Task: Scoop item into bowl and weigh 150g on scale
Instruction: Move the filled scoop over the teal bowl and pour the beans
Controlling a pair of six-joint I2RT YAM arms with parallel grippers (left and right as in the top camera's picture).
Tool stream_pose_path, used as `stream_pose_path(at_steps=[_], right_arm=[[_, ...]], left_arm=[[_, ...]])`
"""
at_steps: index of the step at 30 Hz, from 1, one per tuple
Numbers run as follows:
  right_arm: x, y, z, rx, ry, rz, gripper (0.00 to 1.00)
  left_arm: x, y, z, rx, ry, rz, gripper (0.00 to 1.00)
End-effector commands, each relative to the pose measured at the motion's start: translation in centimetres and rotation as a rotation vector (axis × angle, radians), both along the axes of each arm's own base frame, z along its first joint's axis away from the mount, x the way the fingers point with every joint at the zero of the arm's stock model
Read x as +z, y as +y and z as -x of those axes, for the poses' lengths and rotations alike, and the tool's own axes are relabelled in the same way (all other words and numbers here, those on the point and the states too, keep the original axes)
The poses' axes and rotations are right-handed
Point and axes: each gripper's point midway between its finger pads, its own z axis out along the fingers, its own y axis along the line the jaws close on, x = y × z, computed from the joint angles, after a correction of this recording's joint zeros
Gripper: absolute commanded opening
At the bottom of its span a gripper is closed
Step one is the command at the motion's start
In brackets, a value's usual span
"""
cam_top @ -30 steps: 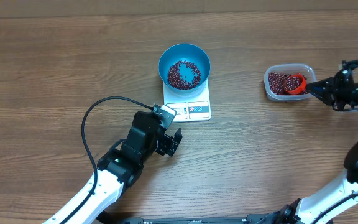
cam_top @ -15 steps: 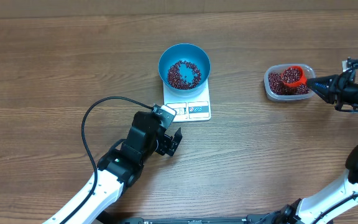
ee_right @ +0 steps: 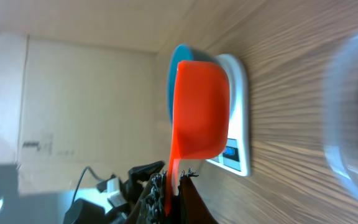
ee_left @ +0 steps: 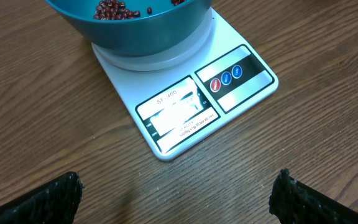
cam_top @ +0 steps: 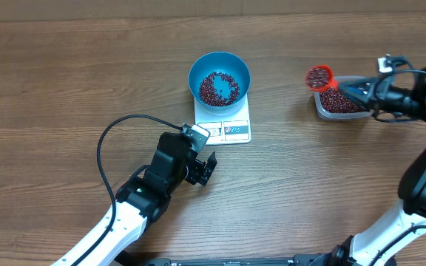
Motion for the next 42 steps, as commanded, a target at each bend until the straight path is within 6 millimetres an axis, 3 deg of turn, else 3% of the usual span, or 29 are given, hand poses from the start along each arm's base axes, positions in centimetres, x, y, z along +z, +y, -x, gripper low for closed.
stream_pose_path(at_steps=[1, 12, 24, 29, 42], right_arm=[[1.3, 2.9, -0.4, 0.055, -0.038, -0.087, 0.04], [0.9, 11.6, -2.1, 0.229, -0.006, -0.065, 0.04], [-1.7, 20.1, -4.7, 0.230, -0.008, 0.242, 0.04], [-1.0, 21.5, -5.7, 0.182, -0.082, 0.421, 0.04], [1.0, 21.8, -5.8, 0.096, -0.247, 0.968, 0.04]], left_arm=[[-0.4, -0.1, 0.2, 0.005, 0.013, 0.002, 0.99], [-0.4, -0.1, 0.1, 0.005, 0.013, 0.002, 0.99], [-0.4, -0.1, 0.1, 0.005, 0.013, 0.003, 0.99], [-0.4, -0.1, 0.1, 0.005, 0.013, 0.003, 1.00], [-0.4, -0.1, 0.2, 0.005, 0.013, 0.003, 1.00]])
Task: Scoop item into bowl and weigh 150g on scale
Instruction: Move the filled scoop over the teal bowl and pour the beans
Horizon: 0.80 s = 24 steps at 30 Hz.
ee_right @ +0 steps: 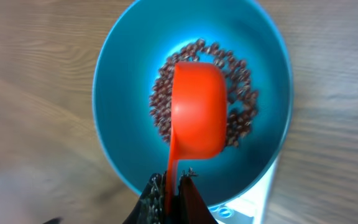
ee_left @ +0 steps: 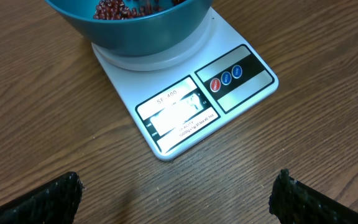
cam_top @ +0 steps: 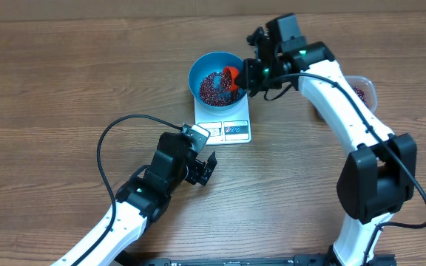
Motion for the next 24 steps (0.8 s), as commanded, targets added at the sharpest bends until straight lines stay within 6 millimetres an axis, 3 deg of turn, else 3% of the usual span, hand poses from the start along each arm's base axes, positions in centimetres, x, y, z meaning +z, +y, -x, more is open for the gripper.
stream_pose_path(at_steps=[1, 16, 24], right_arm=[[4.5, -0.6, -1.3, -0.016, -0.214, 0.190, 0.04], [6.4, 1.4, -0.3, -0.032, -0.418, 0.539, 0.04], [6.5, 1.4, 0.0, -0.035, -0.418, 0.558, 0.04]], left_arm=[[-0.4, -0.1, 0.2, 0.005, 0.013, 0.003, 0.99], [-0.4, 0.0, 0.1, 0.006, 0.013, 0.002, 1.00], [-0.4, -0.1, 0.1, 0.005, 0.013, 0.003, 1.00]])
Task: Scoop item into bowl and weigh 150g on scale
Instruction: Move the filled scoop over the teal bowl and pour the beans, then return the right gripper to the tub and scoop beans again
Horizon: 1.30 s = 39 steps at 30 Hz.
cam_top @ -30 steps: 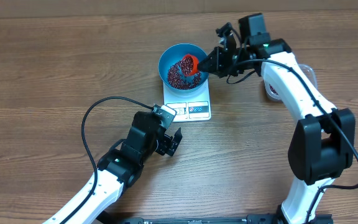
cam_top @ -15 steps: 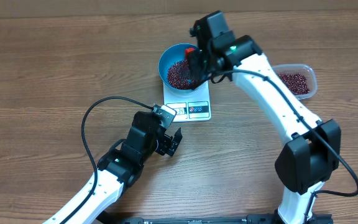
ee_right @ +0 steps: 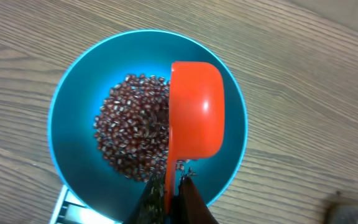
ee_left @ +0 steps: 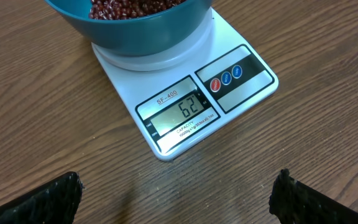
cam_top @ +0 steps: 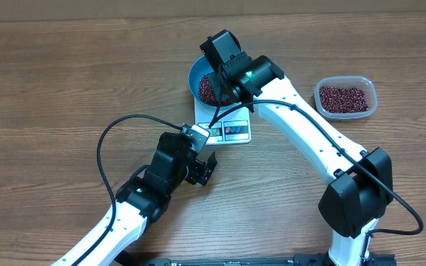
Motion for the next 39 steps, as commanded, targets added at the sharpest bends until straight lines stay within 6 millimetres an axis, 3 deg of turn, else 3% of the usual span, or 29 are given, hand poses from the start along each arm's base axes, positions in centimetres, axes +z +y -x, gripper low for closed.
stream_pose_path(at_steps=[1, 5, 11, 13, 17, 24, 28, 39], right_arm=[[4.0, -1.0, -0.4, -0.029, -0.084, -0.022, 0.04], [5.7, -1.2, 0.1, -0.004, -0.067, -0.109, 0.04], [10.1, -4.3, 1.1, 0.014, -0.043, -0.309, 0.04], [11.2, -6.4, 1.3, -0.013, -0.041, -0.341, 0.04], [11.9, -13.1, 1.7, -0.157, -0.030, -0.322, 0.04], [8.9, -23.4, 2.6, -0.416, 0.091, -0.277, 0.04], [6.4, -27.5, 3.1, -0.500, 0.161, -0.261, 0.04], [-2.0, -31.7, 4.3, -0.536, 0.351, -0.230, 0.04]], left_arm=[[-0.4, -0.1, 0.2, 0.005, 0.013, 0.003, 1.00], [-0.4, -0.1, 0.2, 0.005, 0.013, 0.003, 0.99], [-0.4, -0.1, 0.2, 0.005, 0.013, 0.003, 1.00], [-0.4, -0.1, 0.1, 0.005, 0.013, 0.003, 0.99], [-0.4, -0.1, 0.2, 0.005, 0.013, 0.003, 1.00], [-0.4, -0.1, 0.1, 0.005, 0.013, 0.003, 1.00], [-0.4, -0.1, 0.2, 0.005, 0.013, 0.002, 1.00], [-0.4, -0.1, 0.1, 0.005, 0.013, 0.003, 1.00]])
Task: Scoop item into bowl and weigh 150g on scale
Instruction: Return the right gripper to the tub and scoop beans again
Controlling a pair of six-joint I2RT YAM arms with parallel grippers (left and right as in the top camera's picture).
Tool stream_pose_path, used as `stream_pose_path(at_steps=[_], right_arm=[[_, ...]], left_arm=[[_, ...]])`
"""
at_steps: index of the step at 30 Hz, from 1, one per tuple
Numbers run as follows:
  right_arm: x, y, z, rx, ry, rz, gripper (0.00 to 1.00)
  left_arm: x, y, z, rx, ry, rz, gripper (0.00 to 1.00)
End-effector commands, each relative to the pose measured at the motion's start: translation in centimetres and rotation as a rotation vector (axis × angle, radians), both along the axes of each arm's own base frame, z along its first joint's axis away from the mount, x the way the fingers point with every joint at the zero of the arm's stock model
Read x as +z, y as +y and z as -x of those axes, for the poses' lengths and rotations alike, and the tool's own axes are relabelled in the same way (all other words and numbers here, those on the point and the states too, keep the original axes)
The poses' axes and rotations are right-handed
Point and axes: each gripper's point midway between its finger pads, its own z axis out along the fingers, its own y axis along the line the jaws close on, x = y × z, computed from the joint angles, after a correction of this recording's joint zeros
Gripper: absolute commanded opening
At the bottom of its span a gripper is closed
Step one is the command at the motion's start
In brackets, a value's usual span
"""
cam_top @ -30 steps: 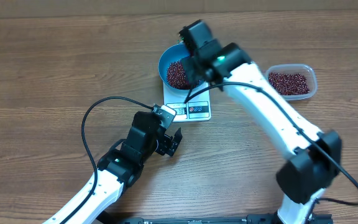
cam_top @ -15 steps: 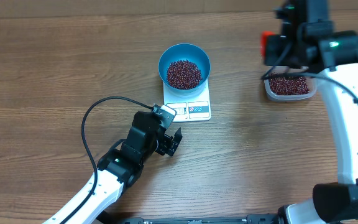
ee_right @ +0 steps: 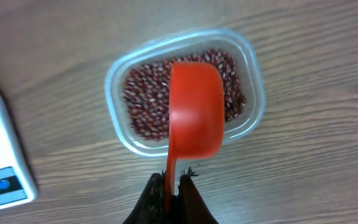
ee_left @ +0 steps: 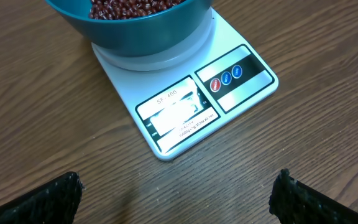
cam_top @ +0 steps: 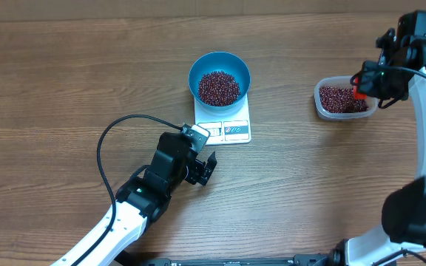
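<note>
A blue bowl (cam_top: 220, 77) with red beans stands on the white scale (cam_top: 225, 127); the scale's display (ee_left: 178, 116) is washed out by glare in the left wrist view. My right gripper (ee_right: 172, 184) is shut on the handle of an orange scoop (ee_right: 194, 111), which hangs over the clear tub of beans (ee_right: 143, 112) at the right (cam_top: 344, 99). My left gripper (ee_left: 178, 196) stands open on the near side of the scale, nothing between its fingers.
A black cable (cam_top: 113, 133) loops over the table to the left of my left arm. The table's far edge (cam_top: 198, 16) runs along the top of the overhead view.
My right gripper has moved with the scoop from over the blue bowl to over the clear tub at the right. The scale display, then reading 62, is now unreadable. Left arm unmoved.
My right gripper first held the scoop, full of beans, beside the tub. Then the scoop was turned over in the blue bowl, and the bean heap there had grown. The scale then read 62. Now the scoop hangs over the tub again.
</note>
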Motion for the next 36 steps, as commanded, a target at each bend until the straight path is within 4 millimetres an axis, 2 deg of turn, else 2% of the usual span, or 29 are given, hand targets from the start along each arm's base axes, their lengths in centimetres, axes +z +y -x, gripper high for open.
stream_pose_path(at_steps=[1, 7, 17, 27, 36], right_arm=[[-2.7, -0.5, 0.0, 0.020, 0.046, -0.015, 0.04], [-6.1, -0.1, -0.7, 0.027, 0.061, -0.049, 0.04], [-9.2, 1.6, -0.8, 0.053, 0.036, -0.141, 0.04], [-8.3, 4.6, -1.1, 0.086, -0.007, -0.350, 0.04], [-7.7, 4.3, -1.0, -0.019, -0.011, -0.469, 0.04]], left_arm=[[-0.4, -0.1, 0.1, 0.005, 0.013, 0.003, 1.00], [-0.4, -0.1, 0.1, 0.005, 0.013, 0.003, 1.00], [-0.4, -0.1, 0.1, 0.005, 0.013, 0.003, 1.00], [-0.4, -0.1, 0.2, 0.005, 0.013, 0.003, 1.00], [-0.4, -0.1, 0.1, 0.005, 0.013, 0.003, 1.00]])
